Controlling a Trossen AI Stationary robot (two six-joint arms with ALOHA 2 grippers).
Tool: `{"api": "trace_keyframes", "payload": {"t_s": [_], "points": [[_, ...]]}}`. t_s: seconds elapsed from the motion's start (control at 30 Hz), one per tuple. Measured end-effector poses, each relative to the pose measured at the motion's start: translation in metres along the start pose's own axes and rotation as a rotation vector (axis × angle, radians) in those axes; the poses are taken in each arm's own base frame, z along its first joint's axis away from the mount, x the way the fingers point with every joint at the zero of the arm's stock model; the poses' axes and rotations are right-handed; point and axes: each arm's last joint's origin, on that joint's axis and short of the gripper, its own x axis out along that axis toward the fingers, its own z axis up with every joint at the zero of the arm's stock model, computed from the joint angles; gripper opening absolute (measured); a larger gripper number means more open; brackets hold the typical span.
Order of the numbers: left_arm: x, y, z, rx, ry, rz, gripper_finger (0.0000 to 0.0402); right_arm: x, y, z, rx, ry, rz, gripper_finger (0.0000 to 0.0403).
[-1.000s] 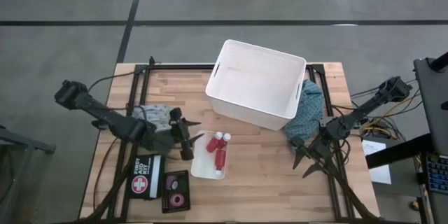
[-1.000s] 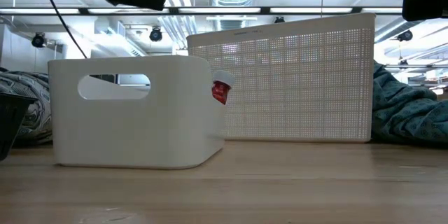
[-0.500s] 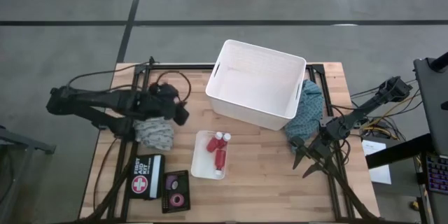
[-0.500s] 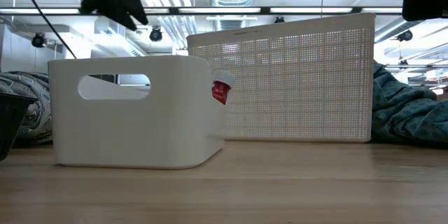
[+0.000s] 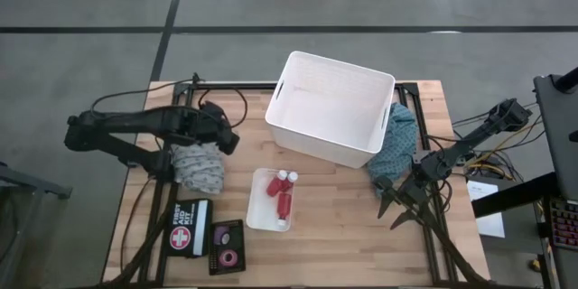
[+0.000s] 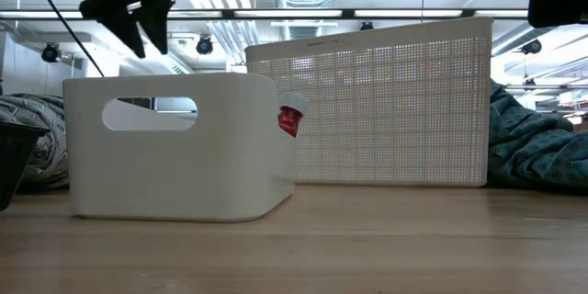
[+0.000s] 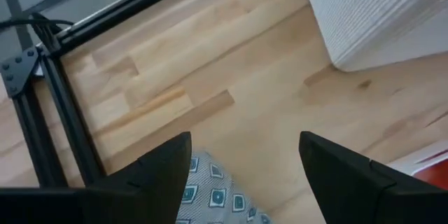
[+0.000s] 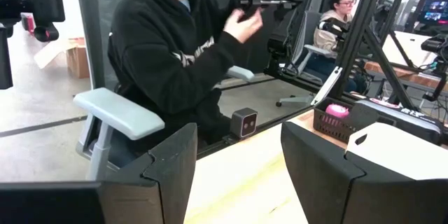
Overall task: Pick & Place Medicine items
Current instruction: Put the gray patient gown into the big white bin
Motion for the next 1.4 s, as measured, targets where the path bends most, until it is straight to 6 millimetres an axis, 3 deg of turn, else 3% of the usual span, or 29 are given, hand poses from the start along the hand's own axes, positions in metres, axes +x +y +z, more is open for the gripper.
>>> {"api": "trace_keyframes", "payload": {"t_s": [0.23,0.4,0.53,0.87,1.1,1.4], "points": [[0.014,-0.01,-0.005,0.031,0.002,-0.084,0.027,0.0,0.0,0.0,0.0,0.0,0.0,0.0206],[0.014,-0.011,-0.007,0.149,0.061,-0.138,0.0265,0.0,0.0,0.0,0.001,0.0,0.0,0.0206],[0.014,-0.013,-0.005,0.141,0.037,-0.163,0.0265,0.0,0.0,0.0,0.001,0.0,0.0,0.0206],[0.014,-0.011,-0.003,0.106,-0.033,-0.09,0.0271,0.0,0.0,0.0,0.0,0.0,0.0,0.0206],[0.014,-0.008,-0.003,0.051,-0.06,-0.04,0.0304,0.0,0.0,0.0,0.0,0.0,0.0,0.0206],[0.014,-0.007,-0.004,-0.024,-0.049,-0.029,0.0394,0.0,0.0,0.0,0.001,0.0,0.0,0.0206]]}}
